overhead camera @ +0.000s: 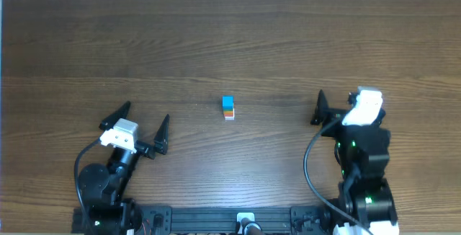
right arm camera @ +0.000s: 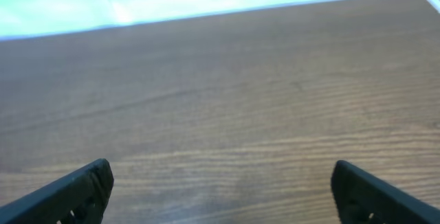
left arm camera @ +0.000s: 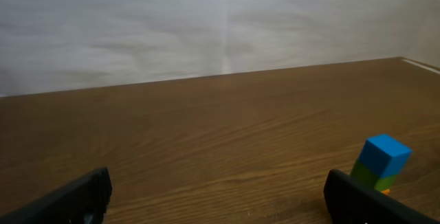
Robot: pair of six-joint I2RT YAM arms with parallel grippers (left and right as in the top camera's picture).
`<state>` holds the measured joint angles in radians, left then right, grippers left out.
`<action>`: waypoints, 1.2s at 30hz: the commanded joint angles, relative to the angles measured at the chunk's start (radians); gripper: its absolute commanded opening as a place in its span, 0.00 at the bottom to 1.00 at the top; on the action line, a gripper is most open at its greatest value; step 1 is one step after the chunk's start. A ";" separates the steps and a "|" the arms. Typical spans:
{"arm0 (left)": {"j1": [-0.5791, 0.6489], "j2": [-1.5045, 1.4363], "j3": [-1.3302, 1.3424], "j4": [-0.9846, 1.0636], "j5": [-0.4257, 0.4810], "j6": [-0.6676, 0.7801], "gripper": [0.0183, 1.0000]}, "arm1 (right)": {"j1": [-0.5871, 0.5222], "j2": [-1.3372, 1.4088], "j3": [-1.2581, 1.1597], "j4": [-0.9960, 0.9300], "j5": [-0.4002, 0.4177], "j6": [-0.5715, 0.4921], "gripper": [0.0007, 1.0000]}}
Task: Stack Cubes
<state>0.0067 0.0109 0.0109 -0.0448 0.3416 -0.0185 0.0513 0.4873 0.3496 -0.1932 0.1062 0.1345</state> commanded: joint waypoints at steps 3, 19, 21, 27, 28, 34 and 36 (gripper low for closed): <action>-0.003 -0.006 -0.005 -0.001 0.009 0.004 1.00 | -0.032 -0.182 -0.094 0.094 -0.031 -0.002 0.99; -0.003 -0.006 -0.005 -0.001 0.009 0.004 1.00 | -0.065 -0.438 -0.220 0.203 -0.030 -0.002 0.99; -0.003 -0.006 -0.005 -0.001 0.009 0.004 1.00 | -0.065 -0.472 -0.253 0.200 -0.030 -0.002 0.99; -0.003 -0.006 -0.005 -0.001 0.009 0.004 1.00 | -0.063 -0.483 -0.303 0.194 -0.030 -0.002 0.99; -0.003 -0.006 -0.005 -0.001 0.009 0.004 1.00 | -0.063 -0.483 -0.306 0.188 -0.030 -0.002 0.99; -0.003 -0.006 -0.005 -0.001 0.009 0.004 1.00 | -0.063 -0.483 -0.330 0.149 -0.031 -0.002 0.99; -0.003 -0.006 -0.005 -0.001 0.009 0.004 1.00 | -0.063 -0.483 -0.345 0.123 -0.031 -0.002 0.99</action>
